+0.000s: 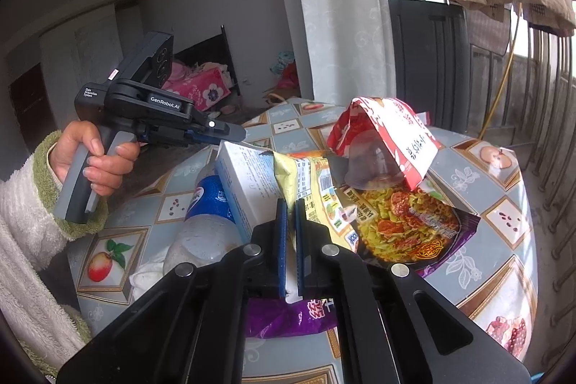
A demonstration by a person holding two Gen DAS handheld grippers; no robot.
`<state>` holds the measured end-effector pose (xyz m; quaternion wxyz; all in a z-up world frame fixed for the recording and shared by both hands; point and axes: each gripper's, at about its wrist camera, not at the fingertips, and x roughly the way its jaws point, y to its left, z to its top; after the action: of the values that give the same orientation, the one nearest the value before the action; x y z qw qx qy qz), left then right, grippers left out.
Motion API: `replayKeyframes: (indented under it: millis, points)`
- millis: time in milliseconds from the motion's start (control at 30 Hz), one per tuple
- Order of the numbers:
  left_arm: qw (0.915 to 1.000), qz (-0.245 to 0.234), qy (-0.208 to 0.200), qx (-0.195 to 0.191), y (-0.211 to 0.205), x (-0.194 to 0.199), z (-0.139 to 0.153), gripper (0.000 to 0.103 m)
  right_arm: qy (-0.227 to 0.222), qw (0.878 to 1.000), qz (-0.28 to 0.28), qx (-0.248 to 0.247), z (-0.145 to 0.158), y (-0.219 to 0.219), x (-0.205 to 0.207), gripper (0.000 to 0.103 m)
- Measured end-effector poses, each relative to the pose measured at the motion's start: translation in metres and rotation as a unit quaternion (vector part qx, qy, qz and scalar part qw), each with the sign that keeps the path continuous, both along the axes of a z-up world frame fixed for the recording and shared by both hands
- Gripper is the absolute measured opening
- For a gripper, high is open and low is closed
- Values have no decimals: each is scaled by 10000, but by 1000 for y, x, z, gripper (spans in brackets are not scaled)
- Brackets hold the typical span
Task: Collect trash
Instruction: 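Grasp the white box with the left tool while the right tool grasps the yellow snack packet, then carry box and yellow packet over the blue wastebasket and open both tools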
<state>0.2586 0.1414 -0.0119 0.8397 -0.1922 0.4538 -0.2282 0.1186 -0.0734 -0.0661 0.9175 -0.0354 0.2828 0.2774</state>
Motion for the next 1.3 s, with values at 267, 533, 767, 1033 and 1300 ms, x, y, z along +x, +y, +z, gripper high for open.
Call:
replayKeyframes:
  millis: [267, 533, 767, 1033, 1300]
  points:
    - [9977, -94, -637, -221, -6, -20, 39, 13, -256, 9994, -230, 58, 19, -7, -15, 2]
    - [9893, -387, -1313, -495, -28, -47, 87, 2, -596, 9963, -583, 206, 42, -25, -39, 2]
    - [9811, -838, -1627, -625, -64, -65, 117, 2, -877, 9901, -1033, 365, 58, -53, -67, 2]
    - [9656, -1606, -1912, -724, -134, -85, 149, 2, -1176, 9730, -1901, 580, 70, -108, -111, 2]
    - [9360, -2867, -1886, -785, -263, -102, 151, 2, -1340, 9314, -3296, 764, 65, -192, -163, 2]
